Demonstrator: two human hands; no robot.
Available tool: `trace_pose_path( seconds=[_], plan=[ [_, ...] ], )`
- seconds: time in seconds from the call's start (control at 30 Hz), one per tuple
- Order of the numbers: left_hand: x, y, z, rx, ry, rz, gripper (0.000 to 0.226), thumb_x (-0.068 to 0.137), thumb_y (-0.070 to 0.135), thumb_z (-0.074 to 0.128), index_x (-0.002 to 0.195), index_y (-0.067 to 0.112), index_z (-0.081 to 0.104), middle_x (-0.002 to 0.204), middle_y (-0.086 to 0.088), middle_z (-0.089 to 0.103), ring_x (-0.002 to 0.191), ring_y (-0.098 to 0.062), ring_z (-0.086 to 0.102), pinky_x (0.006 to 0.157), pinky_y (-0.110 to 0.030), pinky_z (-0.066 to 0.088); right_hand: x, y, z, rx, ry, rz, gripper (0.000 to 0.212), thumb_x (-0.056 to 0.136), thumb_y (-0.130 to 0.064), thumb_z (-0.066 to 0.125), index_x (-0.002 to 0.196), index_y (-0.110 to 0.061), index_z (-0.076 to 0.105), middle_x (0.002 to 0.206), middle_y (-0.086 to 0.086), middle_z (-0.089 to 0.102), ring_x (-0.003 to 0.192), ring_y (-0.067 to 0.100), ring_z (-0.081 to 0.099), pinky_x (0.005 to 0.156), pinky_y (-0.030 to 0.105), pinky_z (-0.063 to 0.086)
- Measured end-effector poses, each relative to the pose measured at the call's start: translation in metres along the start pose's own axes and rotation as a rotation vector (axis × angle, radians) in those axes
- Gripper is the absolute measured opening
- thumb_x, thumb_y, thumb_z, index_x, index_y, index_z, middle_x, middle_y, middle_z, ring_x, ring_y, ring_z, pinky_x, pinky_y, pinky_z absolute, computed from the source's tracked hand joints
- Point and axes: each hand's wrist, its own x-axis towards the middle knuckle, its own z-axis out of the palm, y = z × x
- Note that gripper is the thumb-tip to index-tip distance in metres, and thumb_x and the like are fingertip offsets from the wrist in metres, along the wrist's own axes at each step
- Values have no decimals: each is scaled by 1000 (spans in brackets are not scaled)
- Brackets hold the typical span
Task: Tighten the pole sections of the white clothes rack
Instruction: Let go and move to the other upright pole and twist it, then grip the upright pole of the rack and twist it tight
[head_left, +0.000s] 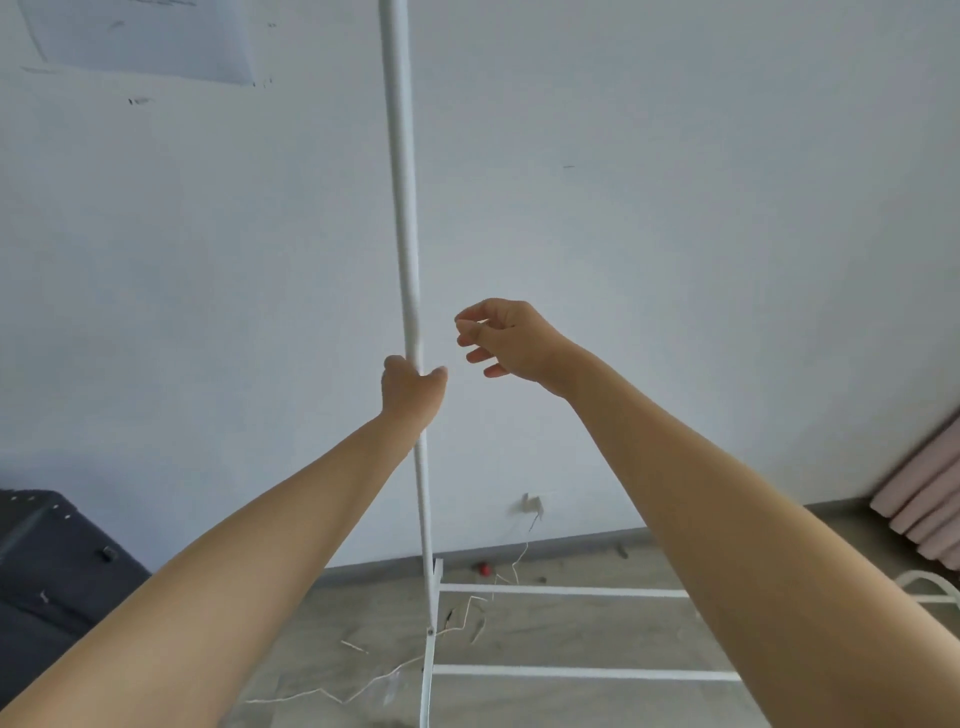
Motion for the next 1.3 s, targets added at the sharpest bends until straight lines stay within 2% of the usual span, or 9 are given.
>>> trace_pose_path(
  seconds=[0.1, 0.2, 0.33, 0.57, 0.67, 0.8, 0.93, 1.07, 1.3],
  plan=[
    [-43, -2, 38, -51, -47, -206, 16, 84, 11, 48, 94, 10, 35, 87, -6, 38, 73, -23, 35, 69, -27, 31, -54, 36, -44, 7, 38, 71, 16, 91, -25, 49, 100, -16, 58, 94, 2, 61, 82, 18, 59, 69, 26, 48],
    [-102, 4, 102, -43, -273, -143, 17, 80, 4, 45, 67, 13, 40, 70, -6, 37, 63, -21, 37, 66, -29, 34, -115, 74, -98, -3, 111, 130, 16, 91, -26, 50, 99, -15, 59, 90, 1, 62, 77, 17, 61, 68, 25, 48],
    [-178, 33, 202, -28, -528, 4, 14, 83, 6, 48, 71, 13, 52, 87, -7, 52, 88, -23, 52, 81, -34, 45, -189, 117, -177, 19, 264, 190, 12, 89, -25, 51, 94, -18, 59, 82, -3, 63, 73, 15, 61, 67, 26, 48],
    [-281, 84, 374, 81, -845, 85, 7, 89, 7, 43, 89, 7, 51, 96, -10, 52, 90, -23, 50, 76, -28, 46, -313, 190, -324, 77, 648, 318, 10, 88, -23, 53, 96, -20, 56, 78, -4, 62, 66, 12, 58, 67, 28, 51],
    [-326, 108, 453, 80, -992, 141, 18, 88, 6, 47, 73, 14, 52, 81, -6, 54, 86, -25, 51, 81, -34, 46, -368, 224, -388, 103, 804, 387, 4, 87, -20, 55, 87, -19, 58, 78, -2, 61, 64, 11, 57, 67, 30, 52],
    [-376, 144, 562, 75, -1151, 185, 17, 85, 8, 54, 71, 16, 48, 72, -2, 51, 70, -14, 50, 84, -35, 46, -423, 263, -485, 104, 968, 442, 16, 88, -19, 56, 100, -10, 61, 75, 0, 61, 63, 13, 56, 61, 28, 51],
    [-402, 187, 661, 78, -1224, 237, 15, 85, 8, 54, 74, 16, 47, 74, -2, 51, 68, -13, 49, 76, -34, 45, -448, 287, -574, 64, 1043, 460, 14, 89, -19, 54, 100, -12, 60, 78, -1, 62, 68, 13, 58, 67, 28, 53],
    [-428, 243, 761, 31, -1262, 279, 8, 84, 10, 55, 85, 14, 48, 81, -2, 52, 79, -18, 52, 84, -37, 47, -471, 303, -664, 37, 1070, 456, 19, 89, -17, 53, 105, -10, 60, 83, 2, 61, 69, 12, 56, 64, 26, 50],
    [-474, 304, 903, 11, -1212, 370, 23, 82, 11, 60, 101, 11, 48, 103, -9, 50, 100, -25, 50, 92, -41, 47, -512, 356, -807, 50, 1106, 422, 30, 87, -18, 55, 115, -11, 56, 94, 5, 58, 73, 16, 54, 67, 31, 49]
  ],
)
